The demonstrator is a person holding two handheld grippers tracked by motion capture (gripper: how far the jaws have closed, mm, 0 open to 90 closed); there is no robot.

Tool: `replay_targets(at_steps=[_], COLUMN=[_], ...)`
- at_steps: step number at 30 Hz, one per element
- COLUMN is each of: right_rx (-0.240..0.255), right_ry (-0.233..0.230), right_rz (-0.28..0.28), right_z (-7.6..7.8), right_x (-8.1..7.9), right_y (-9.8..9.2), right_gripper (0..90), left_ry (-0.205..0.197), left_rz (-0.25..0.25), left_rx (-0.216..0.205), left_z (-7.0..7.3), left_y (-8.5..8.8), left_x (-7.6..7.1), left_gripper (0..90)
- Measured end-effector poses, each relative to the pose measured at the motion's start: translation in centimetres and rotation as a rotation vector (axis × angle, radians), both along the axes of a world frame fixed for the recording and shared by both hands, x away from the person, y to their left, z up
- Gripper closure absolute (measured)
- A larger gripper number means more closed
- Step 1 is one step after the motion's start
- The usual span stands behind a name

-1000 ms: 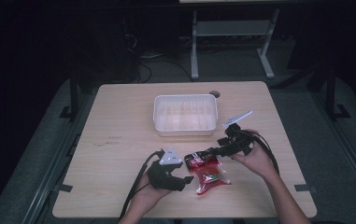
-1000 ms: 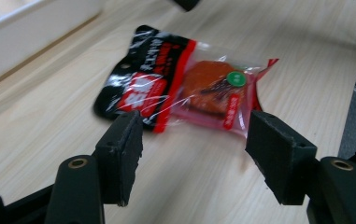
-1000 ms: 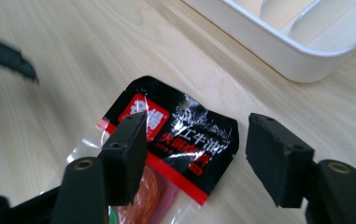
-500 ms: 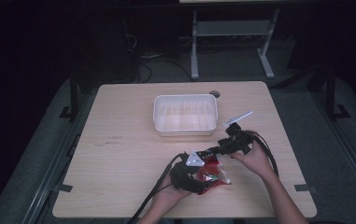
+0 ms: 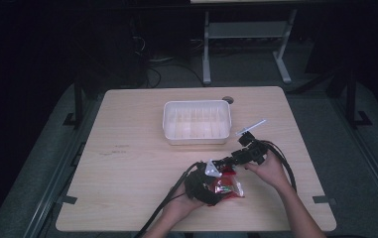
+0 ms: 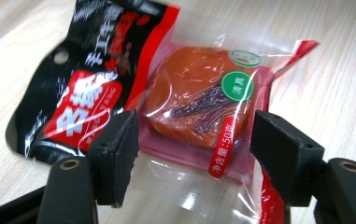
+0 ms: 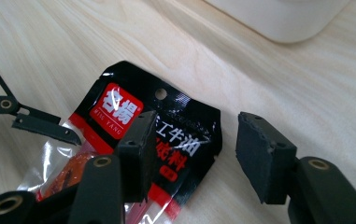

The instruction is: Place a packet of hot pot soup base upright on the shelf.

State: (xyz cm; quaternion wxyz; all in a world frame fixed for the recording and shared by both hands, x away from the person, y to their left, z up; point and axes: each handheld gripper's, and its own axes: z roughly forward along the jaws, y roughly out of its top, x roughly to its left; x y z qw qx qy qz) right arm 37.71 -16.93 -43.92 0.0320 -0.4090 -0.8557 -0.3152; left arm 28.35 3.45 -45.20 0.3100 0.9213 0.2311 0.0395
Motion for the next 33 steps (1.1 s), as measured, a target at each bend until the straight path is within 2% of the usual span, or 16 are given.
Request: replay_targets(at_steps=[1,3,5,7,8,9,12,15,22,23,24,26,27,28,29,33], right_rx=[-0.011,-0.013,0.022,0.029,0.029,0.06,0.077,0.109,0.127,0.128,0.128,0.164,0.187,0.187,0.204,0.221], right_ry=[0.008,0.012,0.038,0.066,0.066,0.092,0.111,0.155,0.174,0.163,0.163,0.162,0.168,0.168,0.159,0.169], right_rz=[-0.005,-0.009,-0.021,-0.022,-0.022,-0.024,-0.024,-0.004,-0.006,-0.015,-0.015,-0.019,-0.014,-0.014,0.002,0.02], right_z=[-0.2,-0.3,-0.7,-1.0,-1.0,-1.2,-1.4,-1.7,-1.9,-1.7,-1.7,-1.5,-1.4,-1.4,-1.1,-1.0], right_x=[0.0,0.1,0.2,0.3,0.3,0.4,0.5,0.7,0.8,0.8,0.8,0.8,0.7,0.7,0.6,0.5], right_y=[0.0,-0.1,-0.7,-1.0,-1.0,-1.4,-1.6,-1.3,-1.2,-1.3,-1.3,-1.6,-1.7,-1.7,-1.9,-2.0], right_gripper=[48.8,49.6,53.0,55.0,55.0,56.9,58.5,59.2,63.5,71.1,71.1,84.5,85.6,85.6,89.2,89.1], left_ry=[0.014,0.02,0.019,0.018,0.018,0.018,0.016,0.017,0.013,0.011,0.011,0.012,0.012,0.012,0.012,0.01], left_rz=[-0.02,-0.023,-0.042,-0.048,-0.048,-0.053,-0.055,-0.058,-0.062,-0.059,-0.059,-0.058,-0.058,-0.058,-0.058,-0.06], left_rx=[0.004,0.0,0.005,0.009,0.009,0.014,0.017,0.017,0.021,0.019,0.019,0.018,0.018,0.018,0.016,0.015], left_z=[0.0,-0.1,-0.1,-0.1,-0.1,-0.1,-0.1,-0.1,-0.2,-0.3,-0.3,-0.3,-0.3,-0.3,-0.3,-0.3], left_y=[0.1,0.2,0.2,0.2,0.2,0.2,0.2,0.2,0.2,0.2,0.2,0.2,0.2,0.2,0.2,0.3], left_x=[0.2,0.3,0.4,0.4,0.4,0.5,0.5,0.5,0.5,0.5,0.5,0.5,0.5,0.5,0.5,0.5], left_gripper=[33.8,34.4,34.7,35.3,35.4,35.4,35.3,35.5,35.4,35.4,35.4,35.5,35.5,35.5,35.4,35.3])
